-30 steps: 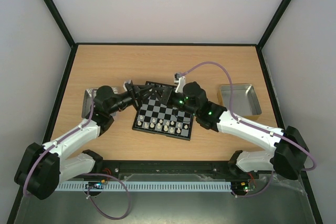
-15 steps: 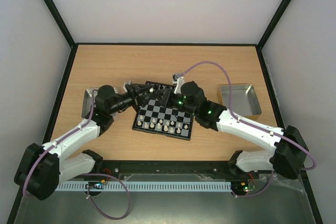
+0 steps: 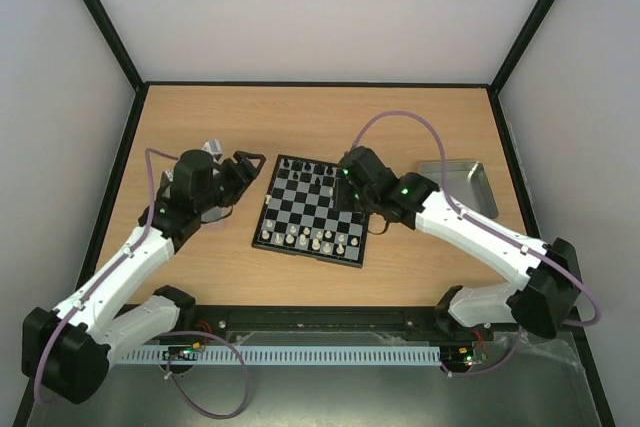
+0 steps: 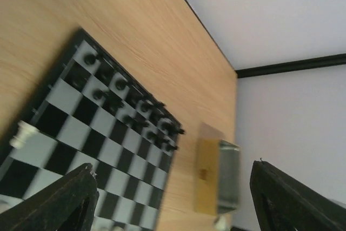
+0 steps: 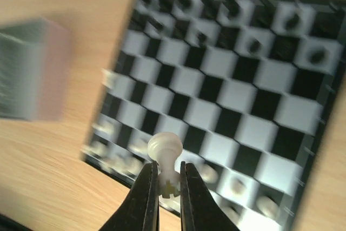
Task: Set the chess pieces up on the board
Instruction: Place the chess piece on the chessboard.
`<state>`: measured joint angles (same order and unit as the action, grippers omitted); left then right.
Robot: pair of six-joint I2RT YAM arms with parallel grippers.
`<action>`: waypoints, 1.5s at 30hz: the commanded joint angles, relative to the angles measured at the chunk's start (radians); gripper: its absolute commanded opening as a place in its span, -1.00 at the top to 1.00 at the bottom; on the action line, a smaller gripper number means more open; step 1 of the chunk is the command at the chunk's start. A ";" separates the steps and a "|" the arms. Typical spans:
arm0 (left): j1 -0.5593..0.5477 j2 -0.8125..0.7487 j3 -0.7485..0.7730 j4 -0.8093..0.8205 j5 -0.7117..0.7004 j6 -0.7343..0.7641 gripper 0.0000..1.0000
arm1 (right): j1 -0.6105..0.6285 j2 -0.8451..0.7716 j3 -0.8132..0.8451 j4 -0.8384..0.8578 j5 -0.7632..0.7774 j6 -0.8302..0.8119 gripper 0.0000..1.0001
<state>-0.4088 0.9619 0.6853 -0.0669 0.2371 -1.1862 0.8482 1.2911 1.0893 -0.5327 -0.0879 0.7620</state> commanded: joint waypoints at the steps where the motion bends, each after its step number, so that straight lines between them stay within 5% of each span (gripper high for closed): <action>1: 0.005 0.012 0.066 -0.170 -0.166 0.383 -0.58 | -0.001 0.045 0.023 -0.460 0.062 -0.093 0.97; 15: 0.010 0.129 0.094 -0.199 -0.151 0.543 -0.57 | 0.037 0.183 -0.053 -0.488 -0.124 -0.143 0.97; 36: 0.011 0.134 0.077 -0.193 -0.122 0.537 -0.57 | 0.048 0.345 -0.025 -0.379 -0.084 -0.191 0.88; 45: 0.012 0.146 0.069 -0.193 -0.116 0.525 -0.58 | 0.048 0.354 0.002 -0.393 -0.070 -0.191 0.53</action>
<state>-0.4026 1.0954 0.7544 -0.2577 0.1131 -0.6579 0.8906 1.6382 1.0573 -0.9234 -0.1841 0.5735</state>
